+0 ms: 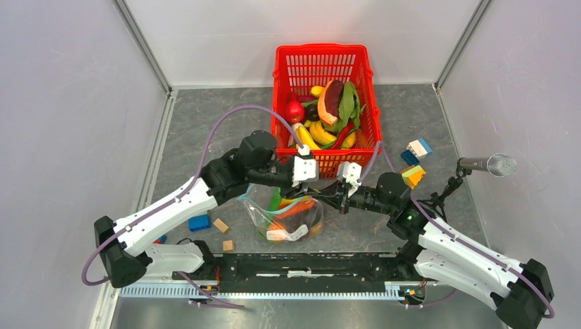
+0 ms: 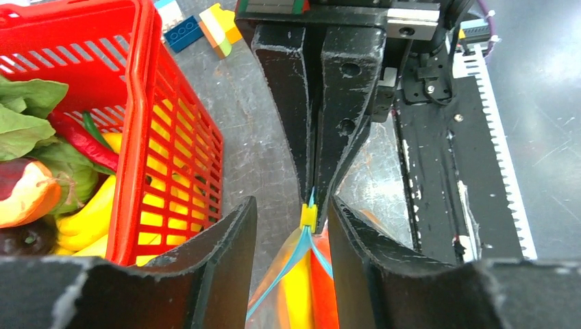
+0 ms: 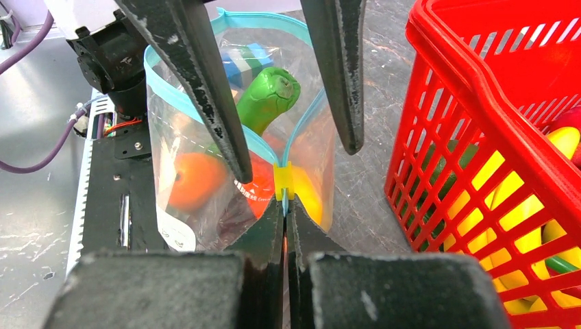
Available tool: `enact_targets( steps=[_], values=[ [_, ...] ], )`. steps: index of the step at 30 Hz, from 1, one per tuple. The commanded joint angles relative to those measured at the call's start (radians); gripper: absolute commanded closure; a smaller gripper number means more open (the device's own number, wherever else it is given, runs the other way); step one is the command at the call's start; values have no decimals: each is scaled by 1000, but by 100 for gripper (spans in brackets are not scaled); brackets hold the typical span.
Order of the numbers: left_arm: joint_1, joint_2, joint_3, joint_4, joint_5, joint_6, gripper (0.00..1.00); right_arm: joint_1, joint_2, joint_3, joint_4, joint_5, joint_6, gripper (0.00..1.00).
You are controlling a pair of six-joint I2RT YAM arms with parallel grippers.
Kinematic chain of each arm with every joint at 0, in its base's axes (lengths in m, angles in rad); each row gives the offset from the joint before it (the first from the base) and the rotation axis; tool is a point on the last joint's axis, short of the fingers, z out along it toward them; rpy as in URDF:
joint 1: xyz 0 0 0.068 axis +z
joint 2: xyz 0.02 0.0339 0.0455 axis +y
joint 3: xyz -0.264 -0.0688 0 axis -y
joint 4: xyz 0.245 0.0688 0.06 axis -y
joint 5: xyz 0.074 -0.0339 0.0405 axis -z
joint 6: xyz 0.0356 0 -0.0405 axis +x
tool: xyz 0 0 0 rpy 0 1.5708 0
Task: Place the food in the zip-top bag and seal the zipper
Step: Zip the zipper food storage bag at the center of the board.
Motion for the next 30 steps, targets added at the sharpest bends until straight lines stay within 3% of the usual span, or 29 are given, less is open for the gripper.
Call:
enact_targets(
  steps=[1,8,27,30],
  values=[
    [-8,14,8,-15,-39,66,49,-2,-6,48,39,-11,0,100],
    [-13,45,34,-69,-7,72,53,-3,-10,50,33,-8,0,100],
    [-15,-9,38,-71,-18,74,96,-3,-14,48,-6,25,-11,100],
    [-15,-22,34,-72,-27,77,98,-3,-16,48,-10,29,-12,100]
  ],
)
